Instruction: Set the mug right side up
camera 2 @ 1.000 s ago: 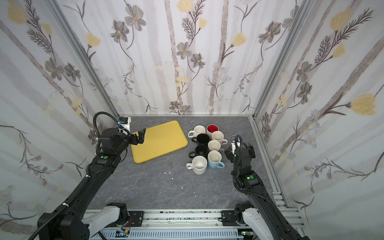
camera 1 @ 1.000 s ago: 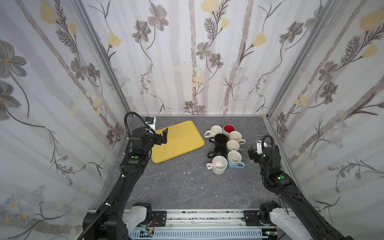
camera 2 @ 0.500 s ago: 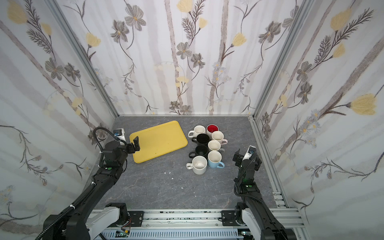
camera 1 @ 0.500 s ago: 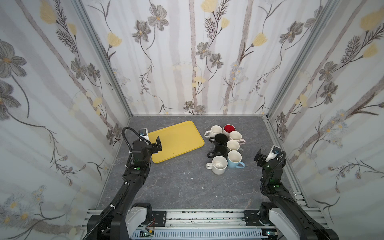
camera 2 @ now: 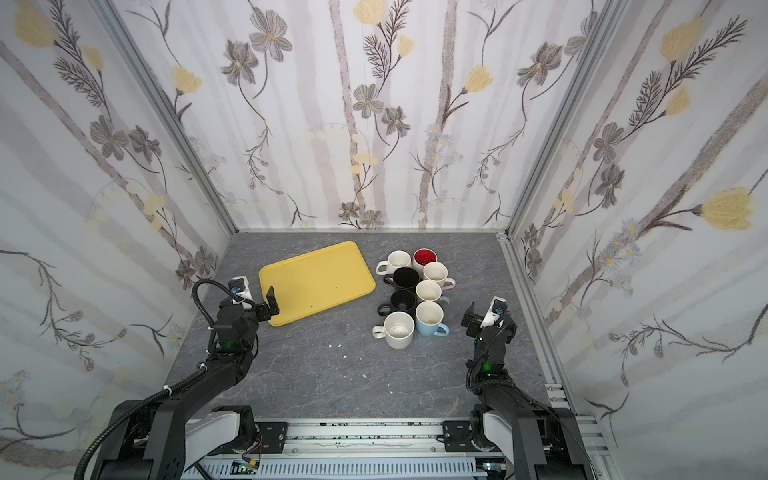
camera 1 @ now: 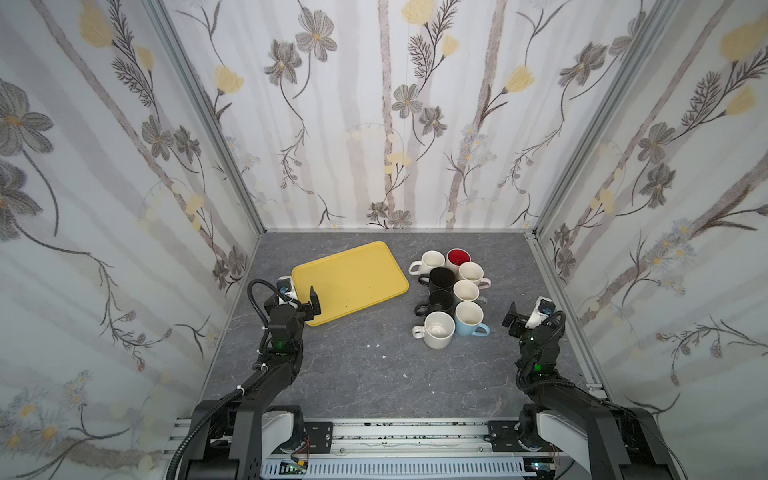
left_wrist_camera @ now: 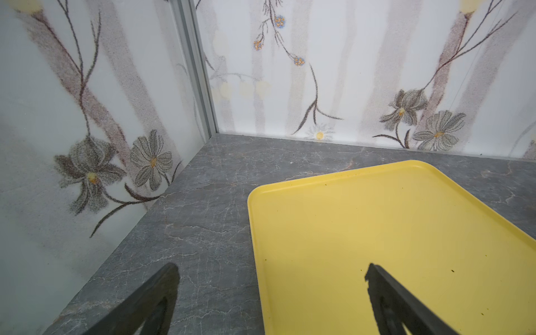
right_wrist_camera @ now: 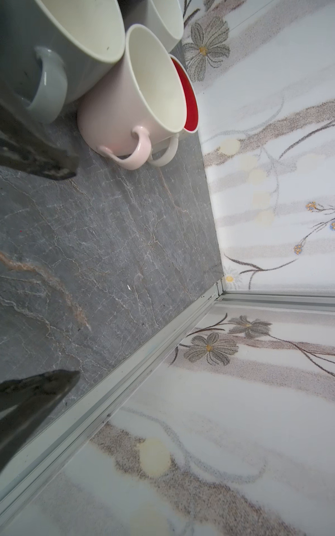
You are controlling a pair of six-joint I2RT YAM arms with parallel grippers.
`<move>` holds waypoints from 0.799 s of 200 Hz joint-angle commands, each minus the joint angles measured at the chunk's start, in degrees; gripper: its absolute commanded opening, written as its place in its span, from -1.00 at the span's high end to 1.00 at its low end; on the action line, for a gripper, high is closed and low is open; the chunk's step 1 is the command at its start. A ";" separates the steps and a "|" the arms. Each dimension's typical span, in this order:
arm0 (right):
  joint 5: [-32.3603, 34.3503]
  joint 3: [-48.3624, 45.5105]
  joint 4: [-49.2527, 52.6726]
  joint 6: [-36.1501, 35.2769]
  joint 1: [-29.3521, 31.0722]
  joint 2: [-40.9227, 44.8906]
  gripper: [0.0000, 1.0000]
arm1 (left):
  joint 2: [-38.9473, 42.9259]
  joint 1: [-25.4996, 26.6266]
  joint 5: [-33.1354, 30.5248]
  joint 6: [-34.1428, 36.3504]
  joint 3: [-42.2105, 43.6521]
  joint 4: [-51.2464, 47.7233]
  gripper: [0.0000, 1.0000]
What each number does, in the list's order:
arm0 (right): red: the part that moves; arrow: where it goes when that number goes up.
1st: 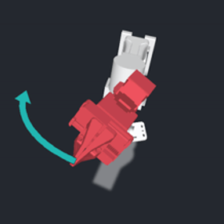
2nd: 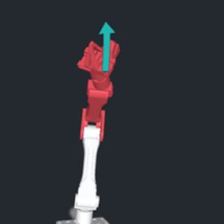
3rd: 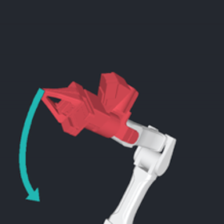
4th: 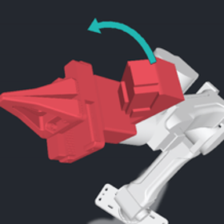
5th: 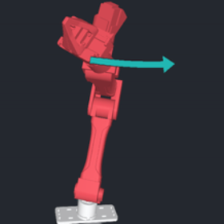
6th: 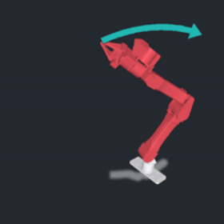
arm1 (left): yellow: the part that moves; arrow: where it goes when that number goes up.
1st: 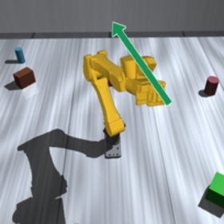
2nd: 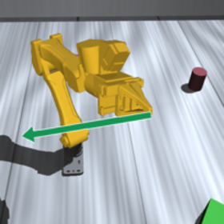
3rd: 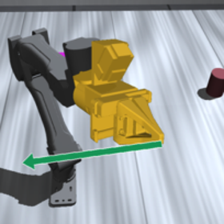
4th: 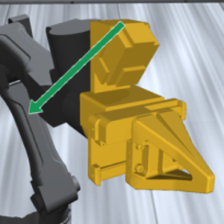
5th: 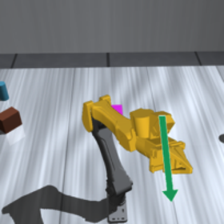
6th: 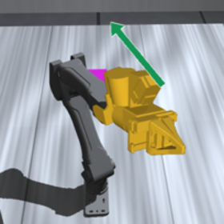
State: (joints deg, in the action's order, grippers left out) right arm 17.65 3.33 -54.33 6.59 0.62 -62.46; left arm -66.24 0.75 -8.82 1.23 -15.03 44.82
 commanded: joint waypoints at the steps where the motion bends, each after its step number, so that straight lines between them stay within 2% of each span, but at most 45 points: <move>1: -3.66 -0.27 -10.44 1.05 -1.24 -2.24 -0.99 | -3.06 -1.58 2.91 -3.91 1.36 9.92 -1.00; 35: -10.50 1.47 -17.42 1.06 -3.71 -9.04 -0.99 | -10.64 -4.33 6.22 -6.98 2.82 18.33 -1.00; 53: -11.89 1.39 -21.23 2.57 -5.02 -12.21 -0.99 | -11.52 -4.80 7.54 -6.83 1.29 16.14 -1.00; 83: -13.63 0.17 -29.26 4.08 -6.16 -17.06 -0.99 | -13.40 -5.12 8.43 -7.91 1.87 21.07 -1.00; 97: -14.12 0.98 -26.80 3.79 -6.14 -16.80 -0.99 | -14.96 -5.25 9.44 -9.06 1.45 22.39 -1.00; 106: -14.34 1.77 -24.73 3.74 -6.16 -16.35 -0.99 | -18.01 -5.30 10.84 -9.67 2.52 27.90 -1.00; 112: -14.66 2.20 -23.66 3.49 -6.15 -16.21 -0.99 | -20.00 -5.31 12.33 -9.10 2.82 31.22 -1.00; 122: -15.34 2.77 -23.05 3.17 -6.07 -16.43 -0.99 | -20.88 -4.76 15.44 -7.15 2.23 30.67 -1.00; 148: -18.42 3.54 -23.13 1.71 -5.98 -17.50 -0.99 | -25.50 -3.99 13.15 -7.03 3.63 38.02 -1.00; 160: -20.68 4.04 -22.80 0.49 -5.45 -18.70 -0.99 | -24.56 -3.99 12.54 -7.18 3.31 35.37 -1.00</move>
State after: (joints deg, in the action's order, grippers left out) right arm 1.69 6.42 -76.03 9.28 -5.43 -79.85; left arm -90.32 -3.20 4.36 -6.02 -11.81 74.32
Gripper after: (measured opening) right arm 0.995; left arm 0.997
